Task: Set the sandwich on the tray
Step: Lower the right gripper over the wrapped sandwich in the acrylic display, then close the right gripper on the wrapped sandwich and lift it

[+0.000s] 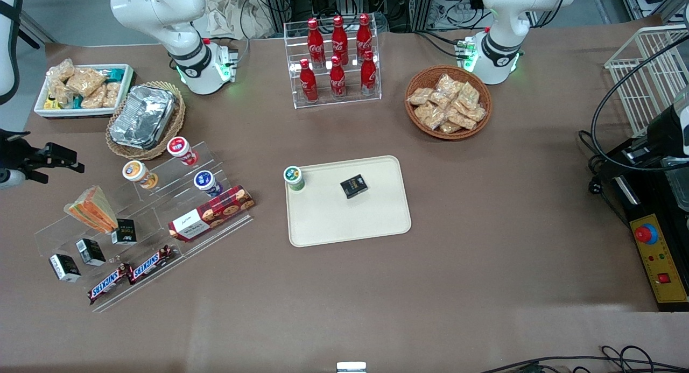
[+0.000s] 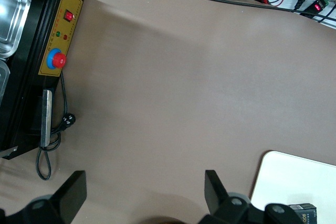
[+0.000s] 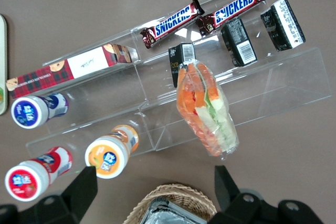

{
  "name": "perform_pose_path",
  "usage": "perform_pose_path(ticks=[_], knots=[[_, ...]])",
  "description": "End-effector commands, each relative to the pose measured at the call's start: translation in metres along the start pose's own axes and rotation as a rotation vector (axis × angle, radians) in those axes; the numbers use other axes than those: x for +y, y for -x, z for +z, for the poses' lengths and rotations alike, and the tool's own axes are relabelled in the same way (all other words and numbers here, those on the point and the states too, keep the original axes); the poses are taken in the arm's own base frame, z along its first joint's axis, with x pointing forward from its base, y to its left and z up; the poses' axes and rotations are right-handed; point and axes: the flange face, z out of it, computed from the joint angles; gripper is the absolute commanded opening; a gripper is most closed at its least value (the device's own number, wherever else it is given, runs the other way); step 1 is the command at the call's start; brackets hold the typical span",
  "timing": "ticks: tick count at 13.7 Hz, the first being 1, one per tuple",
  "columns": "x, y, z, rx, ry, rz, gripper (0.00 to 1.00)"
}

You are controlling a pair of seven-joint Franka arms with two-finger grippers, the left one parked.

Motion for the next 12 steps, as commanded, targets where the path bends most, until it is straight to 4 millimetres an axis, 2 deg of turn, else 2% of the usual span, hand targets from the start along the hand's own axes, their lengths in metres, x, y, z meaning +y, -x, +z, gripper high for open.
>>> perform_pose_path(ticks=[1, 7, 12], knots=[[-0.001, 0.0, 0.011, 0.015, -0.006, -0.022, 0.99], [0.008, -0.006, 0.058, 0.021, 0.027, -0.018, 0.99], [0.016, -0.006, 0.07, 0.034, 0.079, -0.081, 0.99]])
